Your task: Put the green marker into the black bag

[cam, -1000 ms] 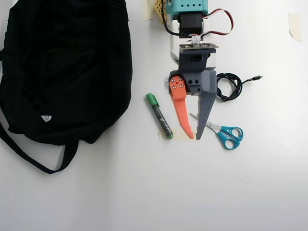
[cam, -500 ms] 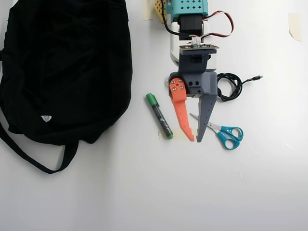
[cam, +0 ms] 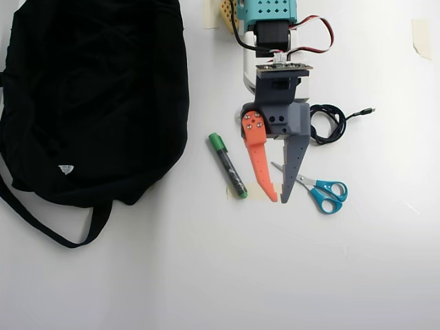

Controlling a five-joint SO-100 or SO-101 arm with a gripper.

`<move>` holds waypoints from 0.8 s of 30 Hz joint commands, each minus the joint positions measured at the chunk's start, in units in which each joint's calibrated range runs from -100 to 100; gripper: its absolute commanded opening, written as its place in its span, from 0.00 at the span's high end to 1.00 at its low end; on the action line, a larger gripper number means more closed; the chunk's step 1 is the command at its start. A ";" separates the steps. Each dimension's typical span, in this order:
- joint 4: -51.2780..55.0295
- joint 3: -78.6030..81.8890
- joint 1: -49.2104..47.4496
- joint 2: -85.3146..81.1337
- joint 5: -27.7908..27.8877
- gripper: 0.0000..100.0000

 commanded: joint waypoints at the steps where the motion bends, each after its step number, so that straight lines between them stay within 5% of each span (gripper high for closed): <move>1: -1.31 -2.81 0.33 -0.37 0.39 0.97; 24: 4.98 -2.09 0.26 -1.29 0.39 0.97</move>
